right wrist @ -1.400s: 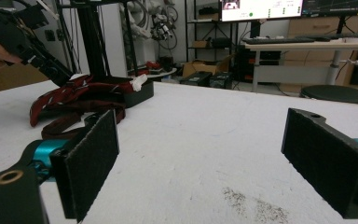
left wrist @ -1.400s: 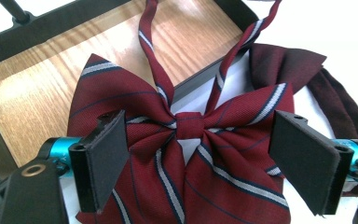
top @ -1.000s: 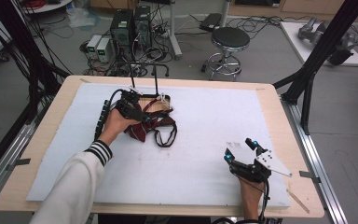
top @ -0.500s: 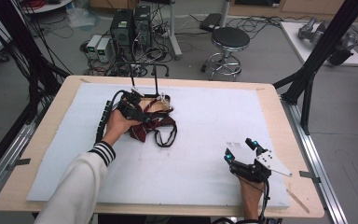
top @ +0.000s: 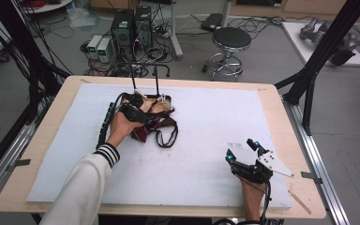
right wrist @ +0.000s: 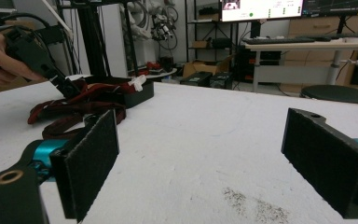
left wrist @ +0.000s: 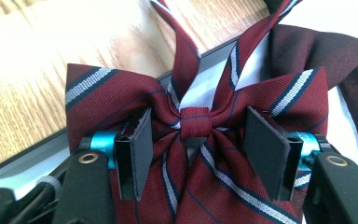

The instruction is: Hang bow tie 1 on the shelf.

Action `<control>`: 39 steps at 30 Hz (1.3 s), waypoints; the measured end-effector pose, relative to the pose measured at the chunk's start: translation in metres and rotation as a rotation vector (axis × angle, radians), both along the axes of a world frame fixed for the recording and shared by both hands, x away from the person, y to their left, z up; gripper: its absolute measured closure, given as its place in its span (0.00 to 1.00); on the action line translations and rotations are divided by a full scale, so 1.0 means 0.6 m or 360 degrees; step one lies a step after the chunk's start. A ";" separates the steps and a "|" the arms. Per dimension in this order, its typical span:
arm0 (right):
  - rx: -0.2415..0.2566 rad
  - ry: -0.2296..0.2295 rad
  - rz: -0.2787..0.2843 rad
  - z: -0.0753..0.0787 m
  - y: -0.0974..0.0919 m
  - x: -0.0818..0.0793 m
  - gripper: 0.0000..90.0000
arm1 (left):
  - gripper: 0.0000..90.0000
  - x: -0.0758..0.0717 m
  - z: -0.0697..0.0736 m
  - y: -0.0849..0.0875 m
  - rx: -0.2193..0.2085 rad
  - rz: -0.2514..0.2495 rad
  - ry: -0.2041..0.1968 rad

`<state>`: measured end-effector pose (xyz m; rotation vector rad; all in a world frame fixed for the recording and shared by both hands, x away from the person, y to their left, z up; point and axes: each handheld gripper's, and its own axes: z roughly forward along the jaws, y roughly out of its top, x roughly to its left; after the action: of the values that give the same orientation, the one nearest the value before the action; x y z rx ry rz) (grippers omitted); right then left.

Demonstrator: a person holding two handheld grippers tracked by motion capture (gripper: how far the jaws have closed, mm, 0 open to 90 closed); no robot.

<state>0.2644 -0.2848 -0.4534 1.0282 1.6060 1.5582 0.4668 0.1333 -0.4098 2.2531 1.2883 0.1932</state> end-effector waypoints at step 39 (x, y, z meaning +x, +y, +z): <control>-0.0002 -0.0003 0.0002 0.000 0.000 0.000 0.11 | 0.75 -0.011 -0.014 -0.019 0.0158 -0.0031 -0.0124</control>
<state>0.2642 -0.2848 -0.4536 1.0248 1.6065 1.5582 0.4604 0.1219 -0.4182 2.3160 1.2402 0.3416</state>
